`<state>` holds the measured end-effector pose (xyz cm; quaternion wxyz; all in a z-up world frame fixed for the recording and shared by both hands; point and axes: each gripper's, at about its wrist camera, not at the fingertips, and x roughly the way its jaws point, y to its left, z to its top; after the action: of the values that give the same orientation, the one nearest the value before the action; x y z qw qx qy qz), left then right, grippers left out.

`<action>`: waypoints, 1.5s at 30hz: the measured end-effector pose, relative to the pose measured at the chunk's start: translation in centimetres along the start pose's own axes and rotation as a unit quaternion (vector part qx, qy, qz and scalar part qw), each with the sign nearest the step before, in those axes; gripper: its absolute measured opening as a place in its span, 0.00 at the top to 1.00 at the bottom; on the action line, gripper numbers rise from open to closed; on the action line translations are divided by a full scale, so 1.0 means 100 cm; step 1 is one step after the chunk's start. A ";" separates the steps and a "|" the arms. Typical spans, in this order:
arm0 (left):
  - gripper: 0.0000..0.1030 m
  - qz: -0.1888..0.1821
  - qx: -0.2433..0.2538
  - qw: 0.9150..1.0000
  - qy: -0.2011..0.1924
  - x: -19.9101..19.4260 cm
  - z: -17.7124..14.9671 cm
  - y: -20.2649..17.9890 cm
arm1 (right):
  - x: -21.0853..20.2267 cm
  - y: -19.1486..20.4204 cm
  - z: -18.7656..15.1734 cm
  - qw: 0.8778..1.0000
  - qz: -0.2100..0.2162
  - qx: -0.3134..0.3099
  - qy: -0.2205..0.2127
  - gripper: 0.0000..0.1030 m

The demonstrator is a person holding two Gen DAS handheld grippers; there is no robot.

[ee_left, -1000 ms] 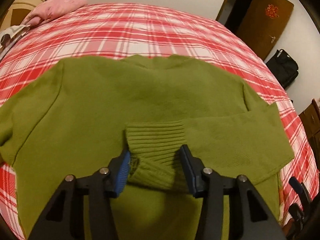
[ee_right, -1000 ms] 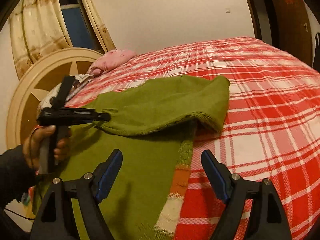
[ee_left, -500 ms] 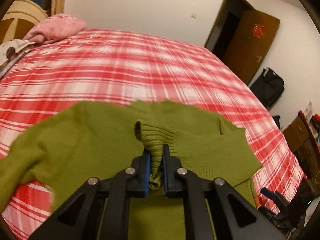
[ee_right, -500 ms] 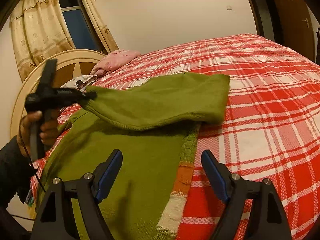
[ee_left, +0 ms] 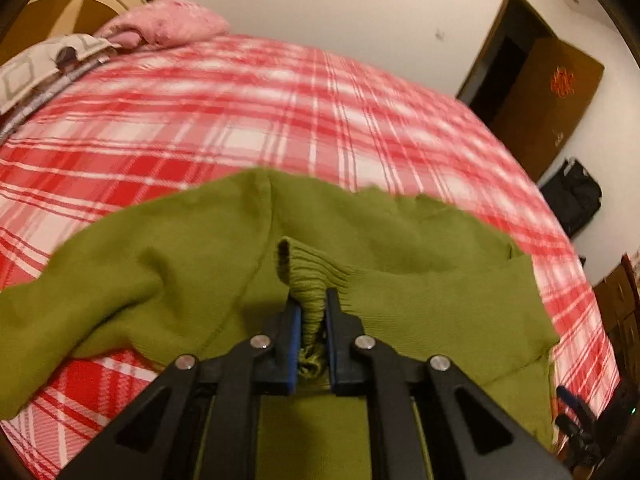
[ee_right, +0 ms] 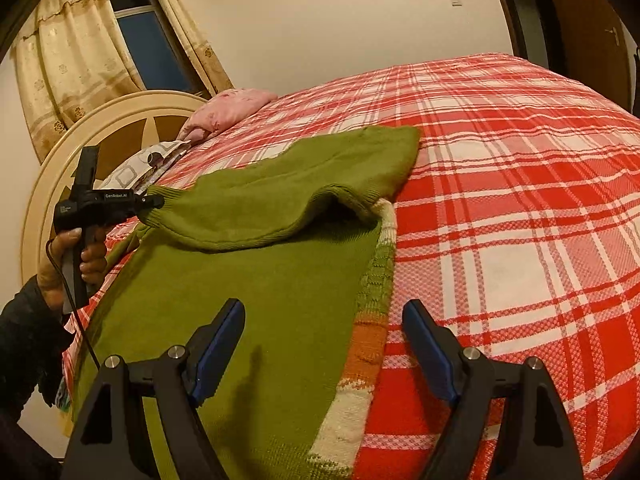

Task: Fold small clothes
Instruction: 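Grasp the sleeve cuff with the left gripper and lay it on the body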

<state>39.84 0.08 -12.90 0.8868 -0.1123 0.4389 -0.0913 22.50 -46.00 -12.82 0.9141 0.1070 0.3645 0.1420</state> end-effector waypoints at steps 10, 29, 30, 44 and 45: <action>0.72 0.013 0.006 1.000 0.011 0.007 -0.014 -0.001 | 0.049 0.076 0.045 0.988 -0.049 -0.133 0.052 0.21; 0.36 0.102 0.068 0.991 -0.050 -0.027 -0.025 -0.004 | 0.014 0.050 0.061 0.989 -0.115 -0.086 -0.021 0.21; 0.33 0.100 0.060 0.992 -0.055 -0.029 -0.024 -0.004 | 0.016 0.057 0.069 0.988 -0.112 -0.098 -0.034 0.21; 0.15 0.172 0.076 0.982 -0.018 -0.039 -0.059 0.033 | 0.069 0.048 0.065 0.988 -0.126 -0.061 0.059 0.21; 0.14 0.168 0.072 0.983 -0.027 -0.051 -0.065 0.039 | 0.060 0.053 0.063 0.990 -0.114 -0.061 0.056 0.21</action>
<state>31.89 4.41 -13.96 0.9070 0.0250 0.4193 0.0311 30.09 -39.54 -10.57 0.9075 0.0004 0.4150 0.0649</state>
